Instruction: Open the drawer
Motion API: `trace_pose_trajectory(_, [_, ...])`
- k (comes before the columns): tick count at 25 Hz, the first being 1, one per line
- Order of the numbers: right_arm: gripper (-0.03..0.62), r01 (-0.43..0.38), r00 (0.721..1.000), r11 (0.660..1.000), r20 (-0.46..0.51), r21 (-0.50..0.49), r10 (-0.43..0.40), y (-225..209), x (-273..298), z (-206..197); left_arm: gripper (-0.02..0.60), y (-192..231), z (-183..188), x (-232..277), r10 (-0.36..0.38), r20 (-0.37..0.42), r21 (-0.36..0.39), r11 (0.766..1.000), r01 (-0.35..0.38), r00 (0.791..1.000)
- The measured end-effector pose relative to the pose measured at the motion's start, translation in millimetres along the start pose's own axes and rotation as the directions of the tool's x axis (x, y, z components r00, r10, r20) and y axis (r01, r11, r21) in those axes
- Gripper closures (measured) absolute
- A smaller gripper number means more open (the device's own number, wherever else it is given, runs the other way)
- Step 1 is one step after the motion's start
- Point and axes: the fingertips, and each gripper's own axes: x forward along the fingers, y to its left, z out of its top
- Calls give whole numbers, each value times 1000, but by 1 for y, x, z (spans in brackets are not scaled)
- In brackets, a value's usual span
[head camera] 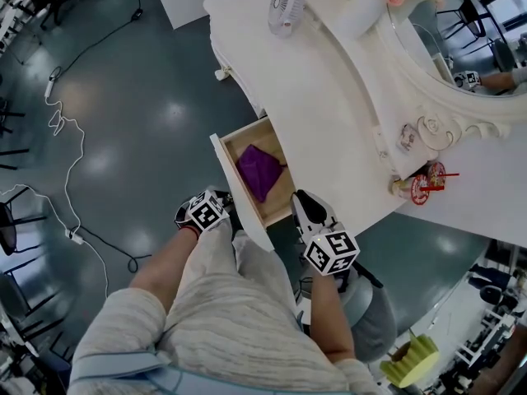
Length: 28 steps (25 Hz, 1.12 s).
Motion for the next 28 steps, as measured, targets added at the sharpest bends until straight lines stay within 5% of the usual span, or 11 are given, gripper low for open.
trace_pose_trajectory(15, [582, -19, 1000, 1000, -10, -1, 19, 12, 3, -4, 443, 2, -35, -16, 3, 12, -88, 996, -2, 1000])
trace_pose_trajectory(28, [580, -26, 1000, 1000, -9, -5, 26, 10, 7, 1, 445, 0, -35, -13, -17, -20, -72, 997, 16, 1000])
